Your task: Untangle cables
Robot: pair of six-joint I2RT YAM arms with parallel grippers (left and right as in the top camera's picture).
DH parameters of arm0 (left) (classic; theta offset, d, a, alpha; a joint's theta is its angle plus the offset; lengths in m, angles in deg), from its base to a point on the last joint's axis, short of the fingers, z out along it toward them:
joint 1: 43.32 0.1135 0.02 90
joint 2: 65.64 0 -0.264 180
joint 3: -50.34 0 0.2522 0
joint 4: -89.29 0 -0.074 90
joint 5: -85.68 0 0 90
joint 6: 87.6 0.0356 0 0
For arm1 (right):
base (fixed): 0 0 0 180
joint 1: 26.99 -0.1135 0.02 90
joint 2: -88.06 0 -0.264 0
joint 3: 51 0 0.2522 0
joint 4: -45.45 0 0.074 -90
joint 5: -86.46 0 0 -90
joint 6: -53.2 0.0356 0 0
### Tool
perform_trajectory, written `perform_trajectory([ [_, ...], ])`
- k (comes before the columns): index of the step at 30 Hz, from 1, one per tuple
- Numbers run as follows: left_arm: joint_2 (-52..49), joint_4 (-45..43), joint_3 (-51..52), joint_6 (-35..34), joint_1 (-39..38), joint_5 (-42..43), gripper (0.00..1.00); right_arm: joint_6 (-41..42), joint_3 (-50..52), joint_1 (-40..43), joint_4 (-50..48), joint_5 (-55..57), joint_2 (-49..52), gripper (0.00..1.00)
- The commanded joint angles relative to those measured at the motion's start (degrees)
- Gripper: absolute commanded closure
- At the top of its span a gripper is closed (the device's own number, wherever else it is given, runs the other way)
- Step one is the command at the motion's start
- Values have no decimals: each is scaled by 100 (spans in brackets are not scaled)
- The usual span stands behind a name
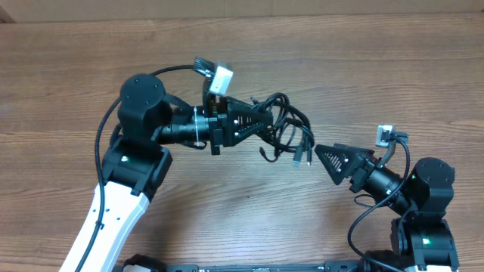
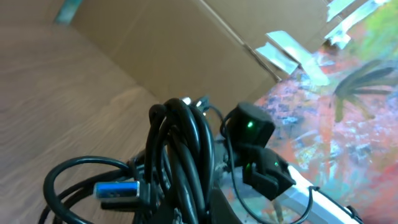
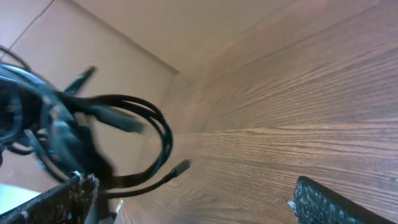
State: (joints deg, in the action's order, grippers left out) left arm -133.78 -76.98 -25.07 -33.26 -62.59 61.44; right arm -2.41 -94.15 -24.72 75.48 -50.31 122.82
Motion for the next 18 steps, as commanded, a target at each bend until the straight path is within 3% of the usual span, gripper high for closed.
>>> perform_trajectory([
  [1,127,525,-149,828,-39,17,96,-374,37,37,-94,-247,-103,0],
  [6,127,1244,-149,1340,-149,15,96,-678,37,37,-643,-979,-103,0],
  [14,127,1261,-149,1379,-232,13,96,-951,37,37,-1207,-1893,-101,0],
  [18,127,1250,-149,1222,-232,17,96,-1255,37,37,-1307,-2221,-101,11],
])
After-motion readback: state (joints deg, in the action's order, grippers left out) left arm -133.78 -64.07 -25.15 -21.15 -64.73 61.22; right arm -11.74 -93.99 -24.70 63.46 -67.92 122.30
